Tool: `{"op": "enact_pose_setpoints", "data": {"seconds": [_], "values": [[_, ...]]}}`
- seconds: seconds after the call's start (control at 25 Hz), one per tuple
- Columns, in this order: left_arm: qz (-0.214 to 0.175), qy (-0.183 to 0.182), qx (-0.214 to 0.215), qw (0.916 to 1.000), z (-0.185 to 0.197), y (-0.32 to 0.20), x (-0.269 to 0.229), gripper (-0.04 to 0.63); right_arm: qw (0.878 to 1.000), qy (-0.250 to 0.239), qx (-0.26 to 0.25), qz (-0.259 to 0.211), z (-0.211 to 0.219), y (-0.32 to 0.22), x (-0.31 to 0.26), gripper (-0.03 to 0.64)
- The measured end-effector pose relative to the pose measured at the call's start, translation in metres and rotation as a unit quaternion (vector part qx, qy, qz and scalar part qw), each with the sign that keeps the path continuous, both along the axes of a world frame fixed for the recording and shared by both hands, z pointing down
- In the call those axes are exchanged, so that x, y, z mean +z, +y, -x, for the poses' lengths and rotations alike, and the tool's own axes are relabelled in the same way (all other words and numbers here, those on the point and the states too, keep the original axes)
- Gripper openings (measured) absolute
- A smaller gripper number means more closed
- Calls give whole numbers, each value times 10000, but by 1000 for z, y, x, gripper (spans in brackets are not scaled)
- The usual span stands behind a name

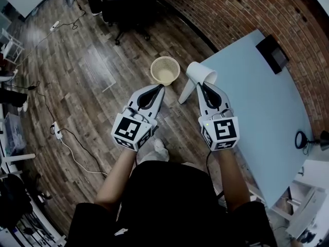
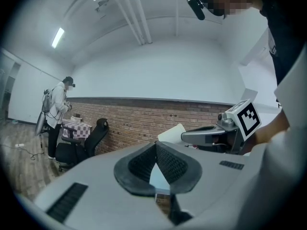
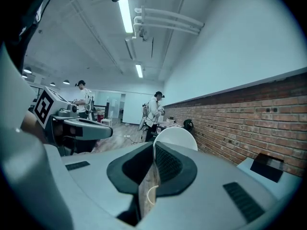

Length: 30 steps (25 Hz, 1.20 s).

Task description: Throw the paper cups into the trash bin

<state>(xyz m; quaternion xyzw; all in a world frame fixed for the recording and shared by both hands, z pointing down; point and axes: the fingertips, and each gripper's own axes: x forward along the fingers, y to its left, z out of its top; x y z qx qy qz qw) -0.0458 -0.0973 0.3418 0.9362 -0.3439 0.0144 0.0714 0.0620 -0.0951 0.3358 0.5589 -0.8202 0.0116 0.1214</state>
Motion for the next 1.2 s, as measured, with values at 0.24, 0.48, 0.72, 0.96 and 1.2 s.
{"op": "enact_pose_setpoints", "data": {"seconds": [0.24, 0.48, 0.72, 0.96, 1.2], "values": [[71, 120, -67, 9999, 22, -19, 5, 9, 10000, -39, 26, 35, 27, -20, 3, 17], [105, 160, -73, 9998, 30, -33, 6, 9, 9999, -4, -140, 16, 46, -38, -1, 17], [101, 155, -196, 9996, 42, -45, 6, 9, 9997, -59, -242, 12, 59, -56, 0, 17], [116, 118, -342, 9993, 49, -65, 9, 9, 9991, -79, -416, -35, 68, -82, -1, 17], [97, 79, -474, 9988, 53, -91, 9, 8, 9984, -147, -534, -60, 70, -110, 0, 17]]}}
